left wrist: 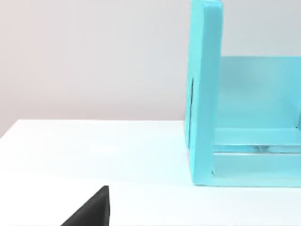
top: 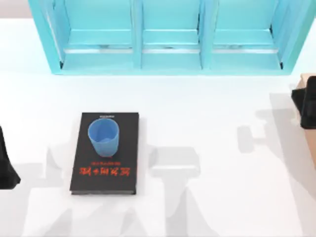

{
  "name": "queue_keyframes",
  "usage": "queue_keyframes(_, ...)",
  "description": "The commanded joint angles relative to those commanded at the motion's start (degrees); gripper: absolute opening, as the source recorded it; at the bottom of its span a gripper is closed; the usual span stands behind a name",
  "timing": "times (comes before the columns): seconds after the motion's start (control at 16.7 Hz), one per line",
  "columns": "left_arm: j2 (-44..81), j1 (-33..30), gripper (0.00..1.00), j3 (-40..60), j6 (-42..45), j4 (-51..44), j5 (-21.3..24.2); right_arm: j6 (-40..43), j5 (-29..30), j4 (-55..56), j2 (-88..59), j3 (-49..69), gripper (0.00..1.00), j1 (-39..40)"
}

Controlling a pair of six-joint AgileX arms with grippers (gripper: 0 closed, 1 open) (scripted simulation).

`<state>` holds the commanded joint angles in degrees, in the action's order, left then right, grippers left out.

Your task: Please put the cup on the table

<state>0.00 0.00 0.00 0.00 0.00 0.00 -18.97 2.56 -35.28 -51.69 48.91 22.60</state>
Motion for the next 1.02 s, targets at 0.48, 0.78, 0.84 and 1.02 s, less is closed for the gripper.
queue_keyframes(0.48, 0.0, 0.0, 1.0, 0.0, 0.0, 0.0, 0.0, -17.59, 5.4, -24.38, -43.42, 49.91, 1.0, 17.38)
queue_keyframes(0.78, 0.0, 0.0, 1.0, 0.0, 0.0, 0.0, 0.0, -27.57, 9.0, -38.14, -68.34, 77.49, 1.0, 25.99)
queue_keyframes(0.84, 0.0, 0.0, 1.0, 0.0, 0.0, 0.0, 0.0, -29.27, 9.61, -40.57, -72.63, 82.05, 1.0, 27.34)
queue_keyframes(1.02, 0.0, 0.0, 1.0, 0.0, 0.0, 0.0, 0.0, -33.62, 11.13, -46.92, -83.67, 93.57, 1.0, 30.67)
